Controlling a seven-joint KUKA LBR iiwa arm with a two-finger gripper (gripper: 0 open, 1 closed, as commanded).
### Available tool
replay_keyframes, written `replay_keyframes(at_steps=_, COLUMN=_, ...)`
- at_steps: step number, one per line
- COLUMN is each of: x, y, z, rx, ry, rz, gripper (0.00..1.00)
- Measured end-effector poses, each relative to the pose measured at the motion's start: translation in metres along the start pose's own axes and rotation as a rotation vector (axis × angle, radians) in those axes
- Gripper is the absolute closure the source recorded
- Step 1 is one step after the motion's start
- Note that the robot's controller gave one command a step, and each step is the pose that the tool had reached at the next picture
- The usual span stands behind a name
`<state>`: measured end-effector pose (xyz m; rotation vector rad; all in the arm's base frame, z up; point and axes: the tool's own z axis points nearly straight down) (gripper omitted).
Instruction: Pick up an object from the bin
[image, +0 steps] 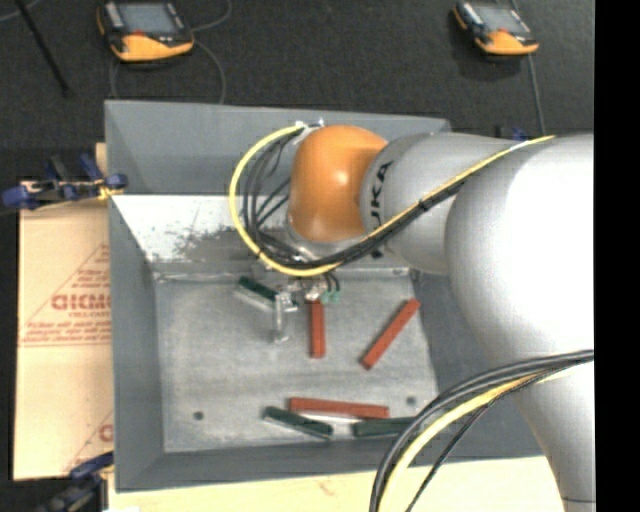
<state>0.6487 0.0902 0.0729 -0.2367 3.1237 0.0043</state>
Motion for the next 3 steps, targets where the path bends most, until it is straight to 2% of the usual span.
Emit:
replay_keyframes(at_steps=1, x=0.000, y=0.000, z=0.000, rx=0.000, ry=0.000, rz=0.001, gripper=1.00)
replay_keyframes(at_steps=2, x=-0.003, y=0.000, z=-0.040, rx=0.000, ry=0.000, rz=0.002, gripper=1.00)
replay_keyframes(at_steps=3, x=-0.006, y=-0.001, z=-0.113, rx=0.002, ry=-0.005, rz=0.003, gripper=1.00)
